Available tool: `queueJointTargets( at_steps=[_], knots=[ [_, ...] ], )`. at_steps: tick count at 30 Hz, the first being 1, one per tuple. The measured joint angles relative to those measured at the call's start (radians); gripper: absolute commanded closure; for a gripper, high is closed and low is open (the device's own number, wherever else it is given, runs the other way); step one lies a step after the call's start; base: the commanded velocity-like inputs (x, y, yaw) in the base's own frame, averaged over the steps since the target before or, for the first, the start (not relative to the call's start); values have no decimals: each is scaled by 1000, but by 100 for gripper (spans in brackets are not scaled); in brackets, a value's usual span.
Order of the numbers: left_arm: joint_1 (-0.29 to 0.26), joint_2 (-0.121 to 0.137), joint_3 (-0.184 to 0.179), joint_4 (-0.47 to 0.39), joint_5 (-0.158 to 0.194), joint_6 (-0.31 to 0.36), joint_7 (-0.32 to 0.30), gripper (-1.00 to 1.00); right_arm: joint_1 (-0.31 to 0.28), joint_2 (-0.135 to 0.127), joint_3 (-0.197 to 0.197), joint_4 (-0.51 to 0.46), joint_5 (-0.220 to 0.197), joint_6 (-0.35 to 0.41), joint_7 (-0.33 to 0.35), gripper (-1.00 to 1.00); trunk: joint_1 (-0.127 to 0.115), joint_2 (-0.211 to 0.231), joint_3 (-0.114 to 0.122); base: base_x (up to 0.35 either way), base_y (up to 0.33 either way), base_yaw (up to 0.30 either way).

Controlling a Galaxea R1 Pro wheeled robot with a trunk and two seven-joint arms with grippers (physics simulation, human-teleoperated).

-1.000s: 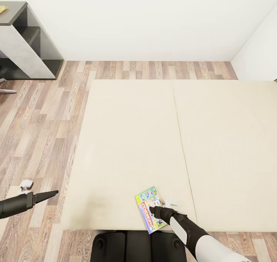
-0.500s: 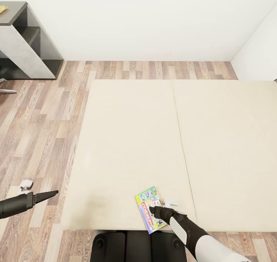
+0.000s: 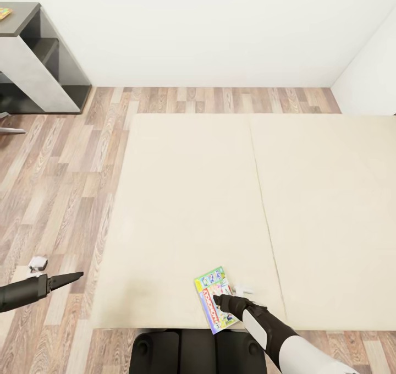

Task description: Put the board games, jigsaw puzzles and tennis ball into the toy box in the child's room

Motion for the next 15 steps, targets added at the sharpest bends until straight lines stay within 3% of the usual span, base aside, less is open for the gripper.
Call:
queueJointTargets(
  at_steps=[9, 15],
  knots=[
    [0, 0, 0, 0, 0, 0, 0, -100, 0, 0, 0, 0, 0, 0, 0, -100, 0, 0, 0, 0, 140, 0],
    [1, 0, 0, 0, 0, 0, 0, -100, 0, 0, 0, 0, 0, 0, 1, -100, 0, 0, 0, 0, 45, 0]
  ],
)
